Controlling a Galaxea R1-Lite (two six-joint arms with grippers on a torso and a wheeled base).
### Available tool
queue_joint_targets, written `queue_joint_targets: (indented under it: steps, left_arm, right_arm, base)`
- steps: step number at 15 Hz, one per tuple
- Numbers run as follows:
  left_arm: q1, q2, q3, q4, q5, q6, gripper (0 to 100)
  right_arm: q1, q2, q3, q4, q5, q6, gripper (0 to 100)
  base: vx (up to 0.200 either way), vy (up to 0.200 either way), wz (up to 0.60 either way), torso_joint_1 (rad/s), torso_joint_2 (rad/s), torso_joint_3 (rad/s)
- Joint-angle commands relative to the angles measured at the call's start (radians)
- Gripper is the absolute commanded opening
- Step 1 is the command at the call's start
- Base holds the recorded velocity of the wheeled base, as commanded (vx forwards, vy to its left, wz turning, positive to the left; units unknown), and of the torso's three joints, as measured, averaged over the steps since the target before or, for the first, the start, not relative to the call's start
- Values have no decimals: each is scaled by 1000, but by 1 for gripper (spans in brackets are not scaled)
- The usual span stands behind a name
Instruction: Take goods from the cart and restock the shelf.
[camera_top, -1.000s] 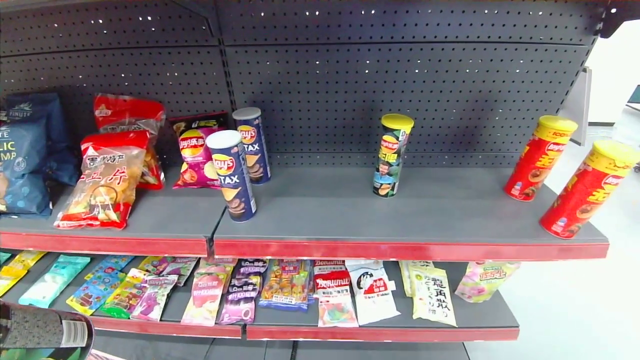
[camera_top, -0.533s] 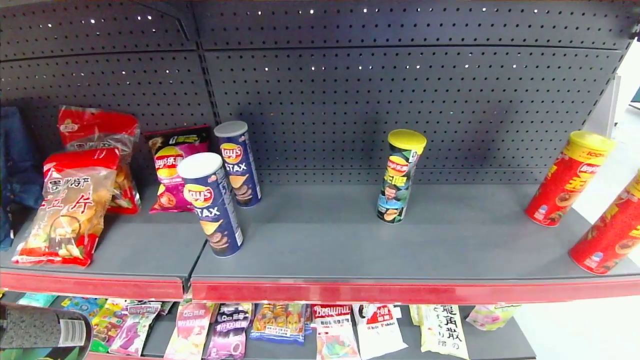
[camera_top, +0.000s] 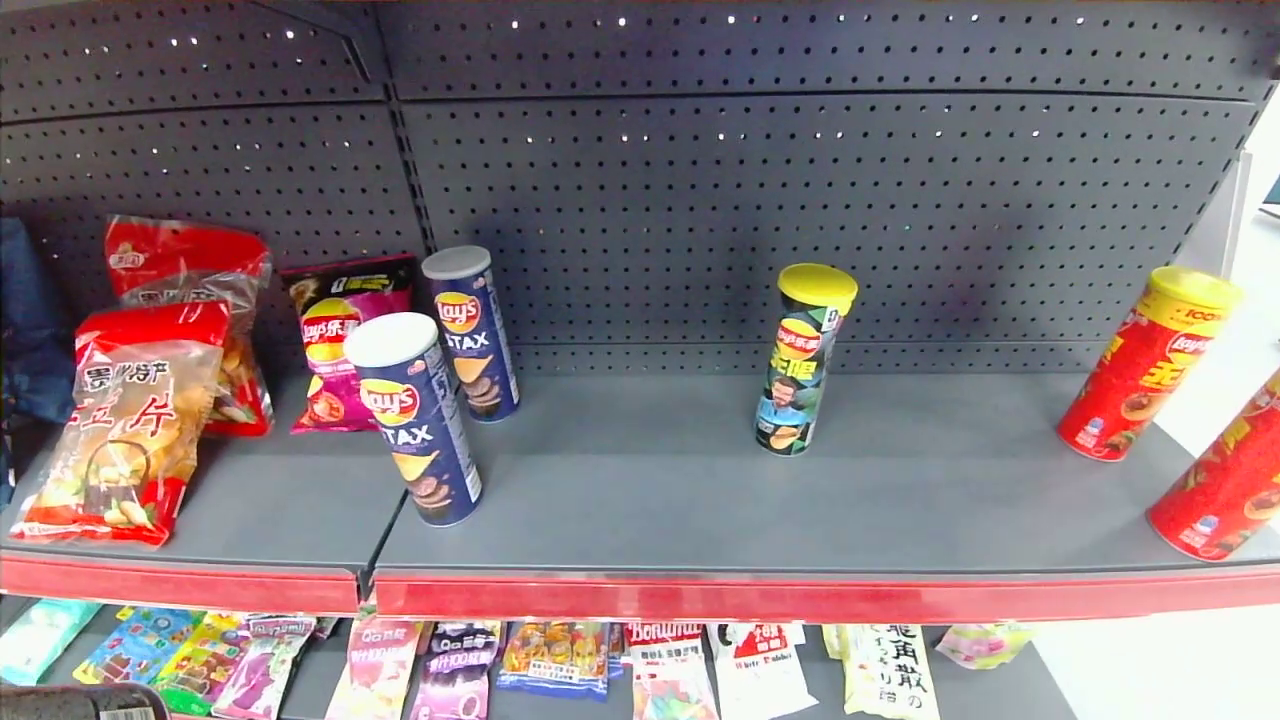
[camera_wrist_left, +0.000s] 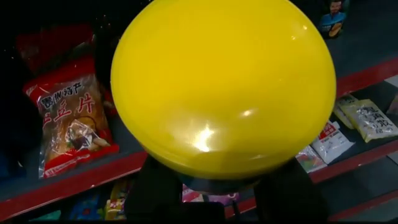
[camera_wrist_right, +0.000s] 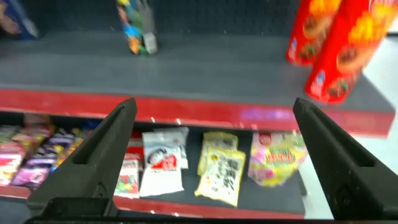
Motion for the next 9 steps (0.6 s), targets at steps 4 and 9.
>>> queue_joint_targets:
  steps: [4,9]
  left_arm:
    - [-5,-98,43,21,-3,-2,0]
    - [0,-78,33,15,94,-65,0]
  right_arm:
    - [126,772,-396,-105,161,-132,100]
    - [316,1330,-434,-660,106,-112,100]
  base:
    - [0,0,0,0,0,0]
    - [0,0,0,0,0,0]
